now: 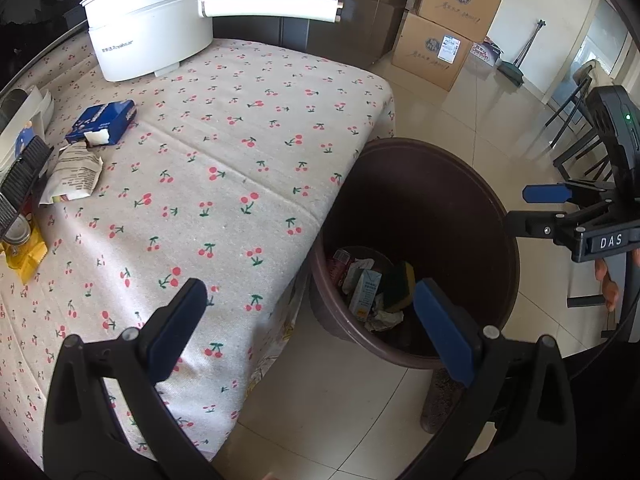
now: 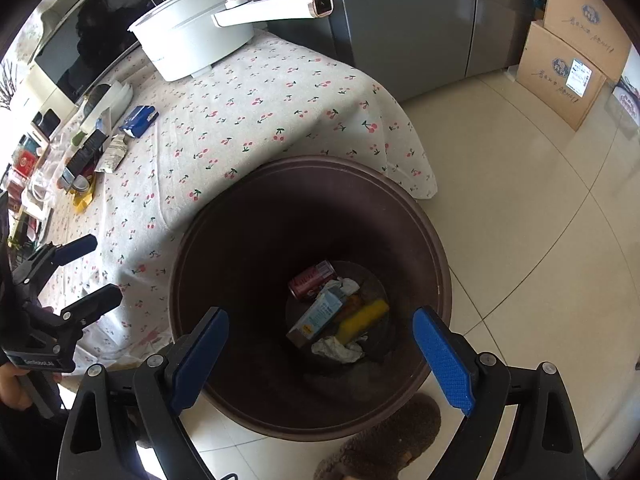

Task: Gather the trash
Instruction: 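Drop the milk carton into the bin with the left gripper and return both grippers to the table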

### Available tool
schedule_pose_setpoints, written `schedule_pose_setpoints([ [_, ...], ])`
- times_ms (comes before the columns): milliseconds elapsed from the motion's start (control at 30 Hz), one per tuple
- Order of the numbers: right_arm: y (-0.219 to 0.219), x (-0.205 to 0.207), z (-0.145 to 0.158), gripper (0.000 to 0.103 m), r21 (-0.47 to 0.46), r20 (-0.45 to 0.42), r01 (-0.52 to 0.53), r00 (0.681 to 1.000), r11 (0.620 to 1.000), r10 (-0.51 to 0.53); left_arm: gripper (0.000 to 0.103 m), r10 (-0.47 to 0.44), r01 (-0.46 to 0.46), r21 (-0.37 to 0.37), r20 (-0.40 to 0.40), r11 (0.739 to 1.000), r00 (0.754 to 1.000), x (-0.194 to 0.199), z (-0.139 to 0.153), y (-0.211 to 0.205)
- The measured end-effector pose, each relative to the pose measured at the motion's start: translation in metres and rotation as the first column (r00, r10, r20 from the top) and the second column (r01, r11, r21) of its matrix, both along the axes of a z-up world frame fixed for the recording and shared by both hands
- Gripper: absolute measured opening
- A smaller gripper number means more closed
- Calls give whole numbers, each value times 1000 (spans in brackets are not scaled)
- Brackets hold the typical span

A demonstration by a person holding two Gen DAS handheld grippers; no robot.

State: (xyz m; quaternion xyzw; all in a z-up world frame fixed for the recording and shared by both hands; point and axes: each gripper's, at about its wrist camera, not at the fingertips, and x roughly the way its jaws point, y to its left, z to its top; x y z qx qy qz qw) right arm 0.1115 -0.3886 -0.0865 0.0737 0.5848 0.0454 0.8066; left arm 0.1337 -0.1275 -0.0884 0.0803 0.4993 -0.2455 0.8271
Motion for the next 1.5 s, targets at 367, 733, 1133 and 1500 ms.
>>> schedule_pose_setpoints([
  [367,27,18,16,95,0,32,-18,999,1000,18,103,85,-85,-3,-4,996,996,3,8,49],
  [733,93,46,27,95,-19,53,-103,993,995,104,103,267,-266,-18,2,964,964,10,20,136],
  [1133,161,77,20,95,6,46,-169,985,986,168,103,464,-464,-57,-11,884,886,34,27,234],
  [1500,180,104,4,95,-5,11,-180,984,984,180,103,357,-436,272,296,858,886,76,6,217],
])
